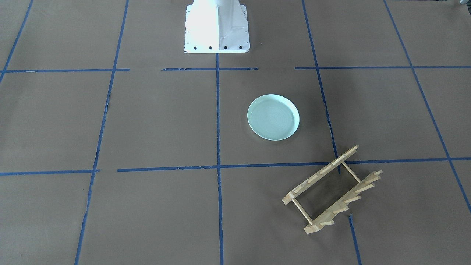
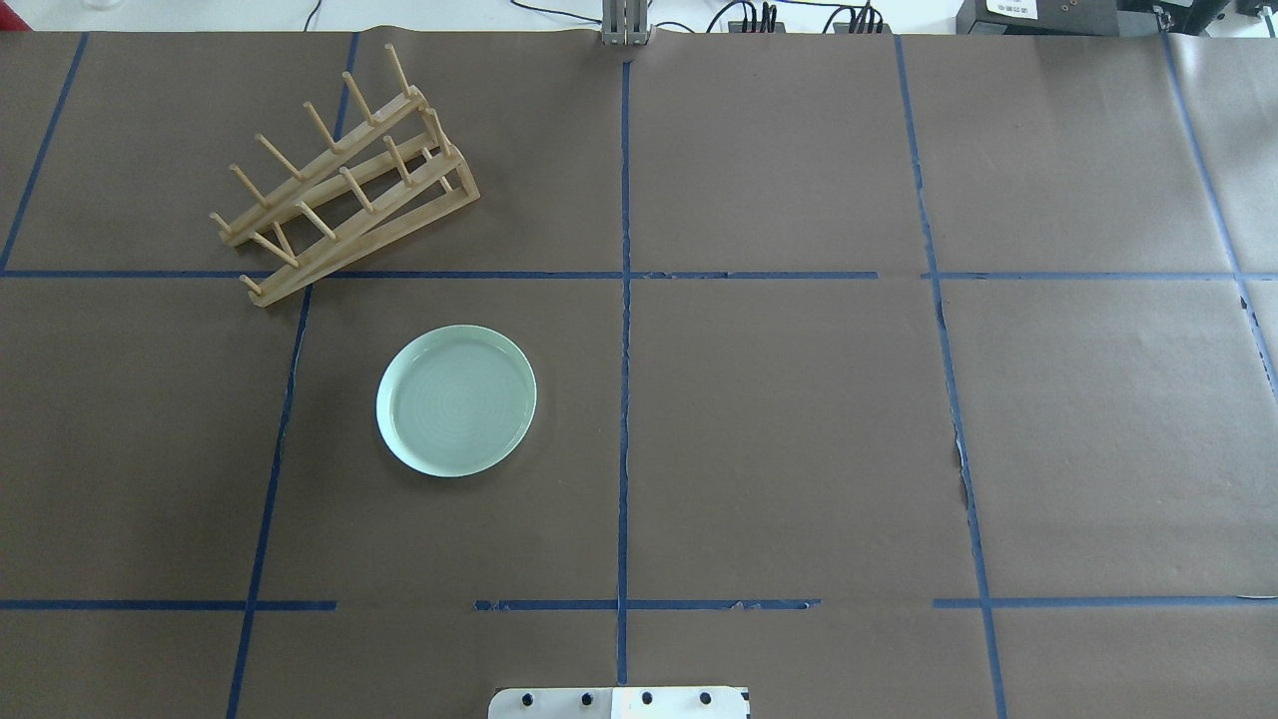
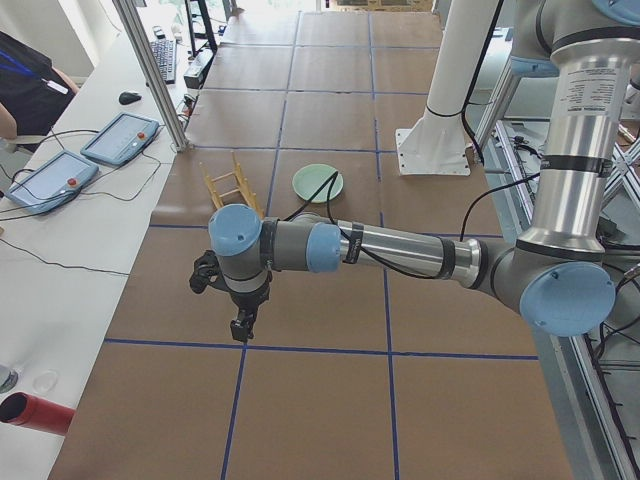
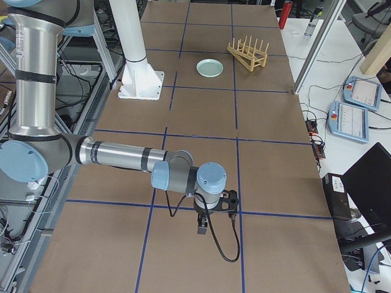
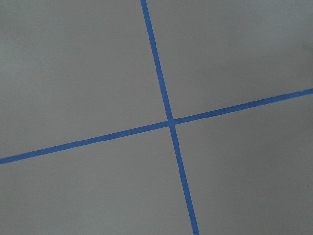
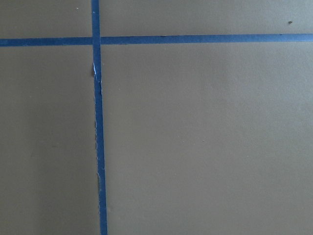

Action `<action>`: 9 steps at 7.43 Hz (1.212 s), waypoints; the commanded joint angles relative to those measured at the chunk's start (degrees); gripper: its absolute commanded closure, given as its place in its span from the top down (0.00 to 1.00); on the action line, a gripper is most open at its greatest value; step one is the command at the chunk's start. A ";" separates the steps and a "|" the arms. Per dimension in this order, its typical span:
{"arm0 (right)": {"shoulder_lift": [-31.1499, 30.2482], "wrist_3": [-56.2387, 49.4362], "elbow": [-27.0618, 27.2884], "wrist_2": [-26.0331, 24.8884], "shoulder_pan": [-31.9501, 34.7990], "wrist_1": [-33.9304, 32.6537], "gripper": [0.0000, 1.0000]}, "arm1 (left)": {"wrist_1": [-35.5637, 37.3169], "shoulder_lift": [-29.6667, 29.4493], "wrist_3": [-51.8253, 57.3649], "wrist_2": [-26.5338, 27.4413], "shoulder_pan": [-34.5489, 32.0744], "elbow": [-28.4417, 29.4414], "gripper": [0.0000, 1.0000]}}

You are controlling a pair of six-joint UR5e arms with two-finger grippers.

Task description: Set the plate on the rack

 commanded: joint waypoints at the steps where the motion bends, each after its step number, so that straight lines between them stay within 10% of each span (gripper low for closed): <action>1: 0.00 0.00 -0.04 0.00 0.05 0.00 1.00 | 0.02 0.09 0.00 0.00 0.00 -0.08 1.00; 9: 0.00 0.09 -0.04 0.00 -0.04 0.00 1.00 | -3.75 -1.40 -6.99 -2.27 8.12 -4.47 1.00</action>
